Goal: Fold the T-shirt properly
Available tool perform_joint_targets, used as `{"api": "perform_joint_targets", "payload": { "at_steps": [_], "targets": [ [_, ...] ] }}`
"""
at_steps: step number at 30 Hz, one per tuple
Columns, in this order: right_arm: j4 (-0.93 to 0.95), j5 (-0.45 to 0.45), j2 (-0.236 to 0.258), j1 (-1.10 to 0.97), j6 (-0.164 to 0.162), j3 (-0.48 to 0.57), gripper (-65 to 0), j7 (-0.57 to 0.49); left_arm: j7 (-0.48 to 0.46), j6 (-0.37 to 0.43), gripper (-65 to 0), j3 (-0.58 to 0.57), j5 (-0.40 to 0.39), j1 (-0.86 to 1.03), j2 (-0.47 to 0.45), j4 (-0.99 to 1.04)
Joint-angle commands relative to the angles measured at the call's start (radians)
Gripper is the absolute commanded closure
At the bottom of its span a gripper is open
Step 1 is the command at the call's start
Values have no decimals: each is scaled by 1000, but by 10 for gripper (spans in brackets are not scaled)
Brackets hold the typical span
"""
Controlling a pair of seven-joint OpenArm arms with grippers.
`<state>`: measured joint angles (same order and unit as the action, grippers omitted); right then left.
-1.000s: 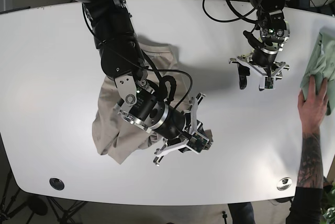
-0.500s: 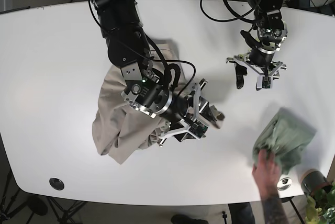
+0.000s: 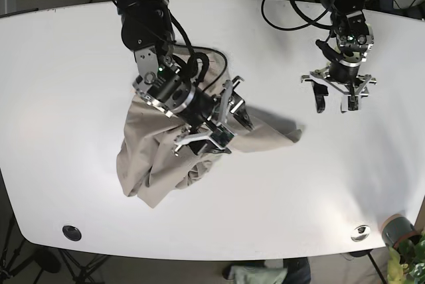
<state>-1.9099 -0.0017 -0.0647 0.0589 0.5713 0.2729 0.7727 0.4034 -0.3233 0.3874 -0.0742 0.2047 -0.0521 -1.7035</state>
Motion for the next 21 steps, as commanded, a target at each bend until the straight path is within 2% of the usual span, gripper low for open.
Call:
{"api": "perform_joint_targets", "payload": {
  "at_steps": [1,4,11,21],
  "targets": [
    [-43,13,26,-14,-3,4,-369,-23,-27,-10,-339,-1,-11,-11,-18,-16],
    [-50,13,62,-66,-3,7,-369,-23,-27,-10,-339,-1,-11,-11,-38,-14],
    [-52,13,113,-189,-3,2,-369,-23,-27,-10,-339,0,-11,-11,-41,-2],
    [8,13,124,-247,-3,2,-369,-23,-28,-10,-339,2,-12,-49,-41,44]
  ]
}}
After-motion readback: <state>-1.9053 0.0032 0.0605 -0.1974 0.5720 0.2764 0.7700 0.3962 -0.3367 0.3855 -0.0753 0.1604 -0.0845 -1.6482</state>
